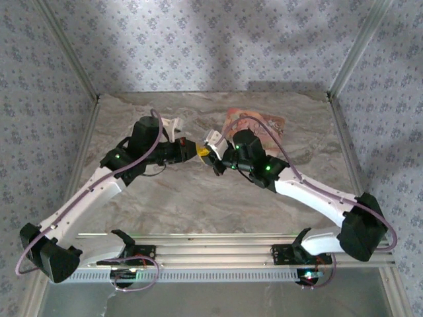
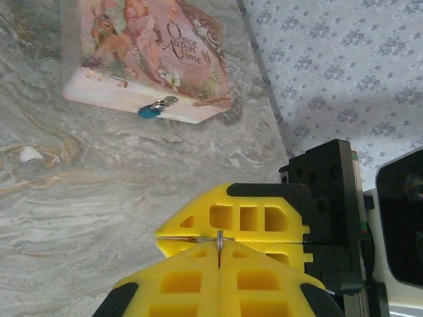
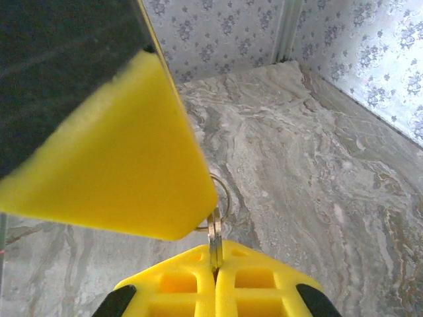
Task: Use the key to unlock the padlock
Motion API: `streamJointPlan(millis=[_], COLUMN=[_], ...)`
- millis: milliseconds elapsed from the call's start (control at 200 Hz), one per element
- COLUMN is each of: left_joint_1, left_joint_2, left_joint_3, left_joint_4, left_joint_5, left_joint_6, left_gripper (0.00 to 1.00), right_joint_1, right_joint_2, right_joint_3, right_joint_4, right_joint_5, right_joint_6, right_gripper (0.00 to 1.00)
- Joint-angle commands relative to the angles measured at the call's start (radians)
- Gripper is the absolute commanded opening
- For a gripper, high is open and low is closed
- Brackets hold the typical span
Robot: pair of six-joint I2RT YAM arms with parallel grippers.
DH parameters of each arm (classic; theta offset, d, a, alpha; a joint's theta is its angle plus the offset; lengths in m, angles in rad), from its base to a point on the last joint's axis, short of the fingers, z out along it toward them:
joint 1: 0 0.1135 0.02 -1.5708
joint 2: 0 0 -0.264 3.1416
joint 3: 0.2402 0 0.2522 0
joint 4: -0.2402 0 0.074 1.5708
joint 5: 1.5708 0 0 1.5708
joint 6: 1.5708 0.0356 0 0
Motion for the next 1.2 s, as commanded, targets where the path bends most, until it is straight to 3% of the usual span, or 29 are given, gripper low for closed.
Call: streamJointPlan(millis=[0, 40, 140, 295, 425, 590, 824, 1194], left_joint_1=[0.036, 0.048, 0.08, 0.083, 0.052, -0.037, -0.042, -0.042], left_joint_2=[-0.032, -0.037, -0.069, -0.174, -0.24, -0.166, -0.087, -0.012], left_joint_3=[-0.016, -0.019, -0.038, -0.151, -0.24, -0.209, -0.206, -0.146], left_joint_4=[0.036, 0.033, 0.048, 0.17, 0.263, 0.187, 0.218, 0.194], left_joint_5=[0.045, 0.06, 0.11, 0.221, 0.283, 0.331, 0.385, 0.423], left_joint_6=[0.057, 0.094, 0.228, 0.527, 0.696, 0.819, 0.798, 0.772], left_gripper=[0.1, 0.22, 0.42, 0.53, 0.54, 0.53, 0.52, 0.39], right_joint_1=[-0.025, -0.033, -0.047, -0.055, -0.053, -0.053, -0.047, -0.039], right_joint_2=[-0.045, -0.043, -0.032, -0.03, -0.042, -0.044, -0.035, -0.025], right_joint_3=[0.052, 0.082, 0.156, 0.199, 0.199, 0.199, 0.232, 0.219], right_joint_4=[-0.169, -0.249, -0.465, -0.633, -0.661, -0.661, -0.661, -0.661], right_joint_5=[-0.082, -0.115, -0.18, -0.243, -0.266, -0.305, -0.33, -0.336], right_joint_6=[-0.03, -0.041, -0.07, -0.077, -0.052, -0.044, -0.043, -0.044], right_gripper=[0.0, 0.0, 0.0, 0.0, 0.0, 0.0, 0.0, 0.0])
